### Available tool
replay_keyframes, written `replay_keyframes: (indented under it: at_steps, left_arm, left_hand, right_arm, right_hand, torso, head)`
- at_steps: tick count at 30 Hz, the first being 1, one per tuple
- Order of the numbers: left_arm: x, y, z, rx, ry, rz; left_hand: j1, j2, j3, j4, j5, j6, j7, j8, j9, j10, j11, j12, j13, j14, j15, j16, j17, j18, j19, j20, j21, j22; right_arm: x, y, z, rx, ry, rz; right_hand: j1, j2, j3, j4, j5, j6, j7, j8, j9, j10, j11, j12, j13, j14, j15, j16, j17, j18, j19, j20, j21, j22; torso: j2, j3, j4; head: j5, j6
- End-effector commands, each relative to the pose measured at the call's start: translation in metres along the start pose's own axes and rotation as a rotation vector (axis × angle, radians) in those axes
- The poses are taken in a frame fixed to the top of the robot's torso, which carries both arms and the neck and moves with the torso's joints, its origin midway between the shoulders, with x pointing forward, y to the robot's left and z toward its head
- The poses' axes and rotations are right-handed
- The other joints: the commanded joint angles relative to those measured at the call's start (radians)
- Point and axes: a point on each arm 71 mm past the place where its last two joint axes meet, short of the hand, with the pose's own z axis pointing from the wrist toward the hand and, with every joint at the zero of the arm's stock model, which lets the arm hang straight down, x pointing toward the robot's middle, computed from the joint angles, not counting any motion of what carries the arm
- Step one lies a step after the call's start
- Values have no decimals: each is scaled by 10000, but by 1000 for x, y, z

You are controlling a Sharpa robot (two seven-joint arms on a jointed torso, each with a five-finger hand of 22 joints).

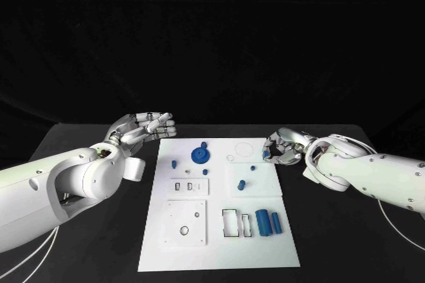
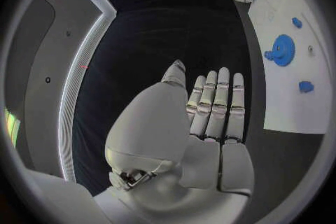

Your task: Assemble the parts on the task board

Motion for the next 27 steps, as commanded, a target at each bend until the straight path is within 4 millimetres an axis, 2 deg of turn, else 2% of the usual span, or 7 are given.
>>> replay_keyframes:
  at_steps: [1, 7, 13, 15, 24, 27]
  left_arm:
    - [2, -1, 0, 74, 172, -34]
    - [2, -1, 0, 65, 168, -33]
    - [0, 0, 1, 21, 127, -9]
    - [-1, 1, 1, -10, 100, 8]
    - [-3, 5, 3, -116, 17, 76]
    - [-3, 7, 4, -165, 14, 115]
  left_hand:
    - [-13, 88, -72, -10, -61, -69, 108, -58, 13, -26, 63, -61, 12, -73, -18, -52, 16, 53, 9, 59, -47, -9]
    - [10, 114, -89, -12, -59, -82, 111, -61, 19, -18, 65, -89, 14, -75, -16, -68, 40, 54, 19, 62, -61, -34]
    - [24, 126, -87, -16, -42, -84, 110, -61, 21, -15, 65, -96, 14, -74, -17, -71, 46, 55, 22, 62, -63, -40]
    - [137, 177, -35, -50, 126, -89, 95, -61, 26, -2, 58, -119, 15, -74, -19, -85, 69, 56, 35, 60, -73, -61]
    - [103, 156, -64, -20, 142, -86, 106, -60, 30, 8, 60, -129, 16, -74, -19, -93, 81, 56, 43, 60, -77, -72]
    - [68, 140, -91, 1, 142, -82, 110, -57, 33, 16, 61, -133, 17, -72, -19, -96, 88, 56, 52, 60, -77, -77]
  right_arm:
    - [-1, 1, 0, 42, -276, -266]
    - [-4, 4, -1, 91, -820, -345]
    - [-4, 18, -7, -152, -1069, -401]
    - [-4, 26, -9, -187, -1119, -346]
    - [5, 73, -12, -383, -1133, -270]
    - [11, 92, -10, -505, -1054, -372]
  right_hand:
    - [17, 135, 73, 8, -48, 99, -13, 58, 42, 217, -65, 54, 1524, 1015, -80, 8, 2433, 43, -6, -73, 40, 25]
    - [72, 200, 237, -148, 29, 220, -86, 139, 114, 264, -138, 86, 1571, 1005, -151, -6, 2384, 19, 75, -135, 127, 125]
    - [74, 170, 297, -221, 109, 201, -85, 133, 129, 261, -146, 80, 1565, 1007, -166, -4, 2390, 9, 104, -155, 158, 162]
    - [70, 168, 304, -226, 121, 203, -86, 134, 132, 268, -146, 85, 1573, 1007, -168, -4, 2392, 4, 118, -157, 177, 181]
    - [-38, 160, 446, -313, 355, 223, -106, 148, 180, 205, -176, 11, 1477, 1009, -218, -1, 2403, -70, 305, -158, 440, 436]
    - [-71, 153, 458, -315, 375, 227, -109, 151, 187, 214, -178, 16, 1487, 1005, -221, -6, 2385, -69, 306, -159, 437, 437]
  torso:
    - [0, 0, 5]
    - [-15, -1, 4]
    - [-49, 2, -16]
    - [-62, 3, -20]
    - [-219, -5, -29]
    - [-282, -27, -20]
  head:
    - [-11, -5]
    - [-4, 0]
    - [43, 42]
    - [42, 42]
    - [135, -25]
    - [155, -55]
